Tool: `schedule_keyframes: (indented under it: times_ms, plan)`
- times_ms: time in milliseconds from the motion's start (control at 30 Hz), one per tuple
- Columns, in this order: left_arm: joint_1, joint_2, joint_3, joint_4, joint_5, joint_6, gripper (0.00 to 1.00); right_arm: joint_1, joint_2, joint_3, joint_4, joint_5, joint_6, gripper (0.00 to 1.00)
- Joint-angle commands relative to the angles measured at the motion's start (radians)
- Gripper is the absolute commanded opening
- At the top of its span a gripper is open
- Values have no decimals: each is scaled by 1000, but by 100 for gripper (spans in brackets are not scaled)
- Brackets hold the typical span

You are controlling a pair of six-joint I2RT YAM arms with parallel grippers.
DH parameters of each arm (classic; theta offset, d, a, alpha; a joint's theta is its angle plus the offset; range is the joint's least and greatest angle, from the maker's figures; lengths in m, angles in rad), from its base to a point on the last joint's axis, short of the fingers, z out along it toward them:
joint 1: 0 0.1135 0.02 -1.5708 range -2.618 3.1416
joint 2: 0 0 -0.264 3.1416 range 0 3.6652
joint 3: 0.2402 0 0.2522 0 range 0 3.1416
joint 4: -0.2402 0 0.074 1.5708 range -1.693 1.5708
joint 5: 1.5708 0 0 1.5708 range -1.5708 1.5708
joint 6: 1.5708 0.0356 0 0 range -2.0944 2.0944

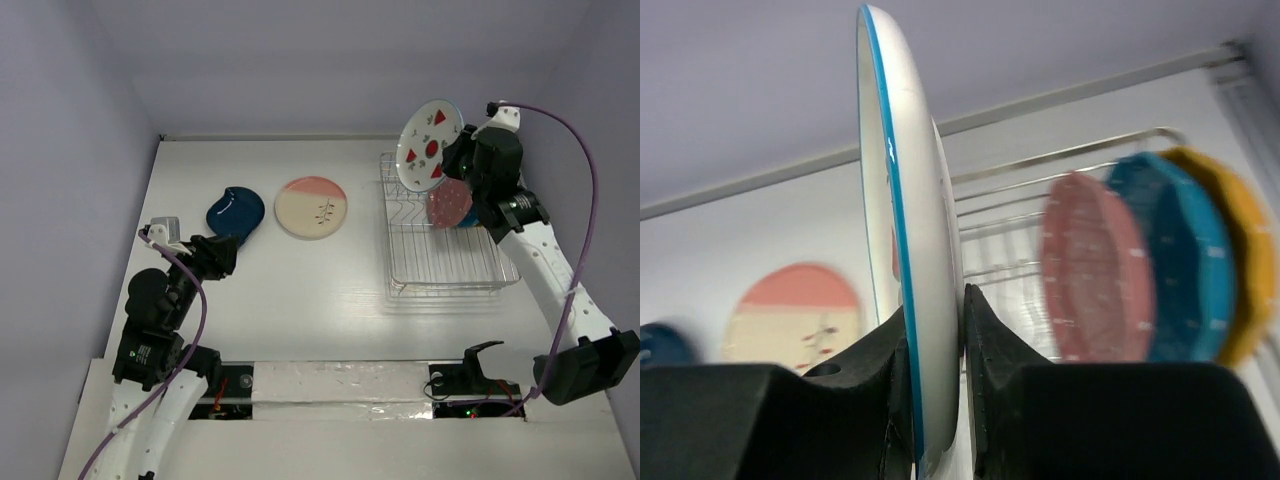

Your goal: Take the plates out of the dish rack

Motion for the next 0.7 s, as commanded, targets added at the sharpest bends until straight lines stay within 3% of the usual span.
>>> schedule_keyframes:
  times_ms: [0, 33, 233, 667]
  plan:
    - [6, 4, -2, 51, 11, 7, 46, 34, 7, -8, 298, -260, 163, 0]
    - [6, 4, -2, 51, 12, 7, 46, 43, 39, -26, 335, -350, 197, 0]
    - [15, 9, -3, 51, 11, 7, 46, 130, 229, -3, 497, -442, 371, 0]
    - [15, 10, -2, 50, 4, 7, 46, 278, 637, 97, 662, -460, 608, 0]
